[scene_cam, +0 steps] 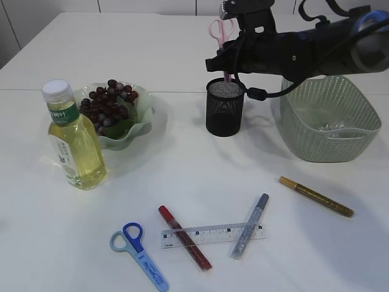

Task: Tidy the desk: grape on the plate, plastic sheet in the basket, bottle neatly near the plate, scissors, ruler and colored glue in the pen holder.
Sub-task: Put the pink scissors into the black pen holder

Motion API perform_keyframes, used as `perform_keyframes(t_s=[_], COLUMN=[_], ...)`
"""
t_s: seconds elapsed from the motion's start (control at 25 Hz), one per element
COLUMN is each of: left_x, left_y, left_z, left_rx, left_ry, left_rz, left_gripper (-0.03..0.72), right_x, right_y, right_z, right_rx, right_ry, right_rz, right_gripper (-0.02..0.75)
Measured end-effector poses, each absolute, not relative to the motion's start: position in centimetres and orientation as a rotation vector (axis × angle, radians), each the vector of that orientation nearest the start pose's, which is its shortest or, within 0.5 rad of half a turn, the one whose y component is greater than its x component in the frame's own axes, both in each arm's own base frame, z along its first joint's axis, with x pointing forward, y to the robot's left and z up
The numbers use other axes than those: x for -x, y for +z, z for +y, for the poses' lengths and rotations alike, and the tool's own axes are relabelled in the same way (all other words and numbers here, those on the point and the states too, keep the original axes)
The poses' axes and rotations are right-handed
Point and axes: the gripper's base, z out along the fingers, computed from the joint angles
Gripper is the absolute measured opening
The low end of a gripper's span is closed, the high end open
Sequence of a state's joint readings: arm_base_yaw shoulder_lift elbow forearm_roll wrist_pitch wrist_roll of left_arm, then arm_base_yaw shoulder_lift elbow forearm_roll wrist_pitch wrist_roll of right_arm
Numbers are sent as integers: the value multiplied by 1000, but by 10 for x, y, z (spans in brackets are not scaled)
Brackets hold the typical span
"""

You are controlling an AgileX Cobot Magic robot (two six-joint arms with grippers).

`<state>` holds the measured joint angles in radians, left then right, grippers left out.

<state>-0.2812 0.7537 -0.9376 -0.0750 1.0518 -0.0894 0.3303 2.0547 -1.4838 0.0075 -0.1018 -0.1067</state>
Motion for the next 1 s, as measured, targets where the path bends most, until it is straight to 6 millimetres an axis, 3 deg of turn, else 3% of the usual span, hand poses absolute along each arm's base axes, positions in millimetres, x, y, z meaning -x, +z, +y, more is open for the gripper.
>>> perform_keyframes(t_s=[0.44, 1.0], left_x=[-116, -116], left_y=[371, 371], left_z=[-39, -40], left_rx=[-212, -210], left_ry=[-272, -278], left_rz=[2326, 2322], left_gripper=[498, 498], right_x=[-474, -474], right_y=[199, 196], right_z=[150, 150], right_rx=[398, 395], right_ry=[135, 138], right_rz=[1934, 1970], right_gripper=[208, 208])
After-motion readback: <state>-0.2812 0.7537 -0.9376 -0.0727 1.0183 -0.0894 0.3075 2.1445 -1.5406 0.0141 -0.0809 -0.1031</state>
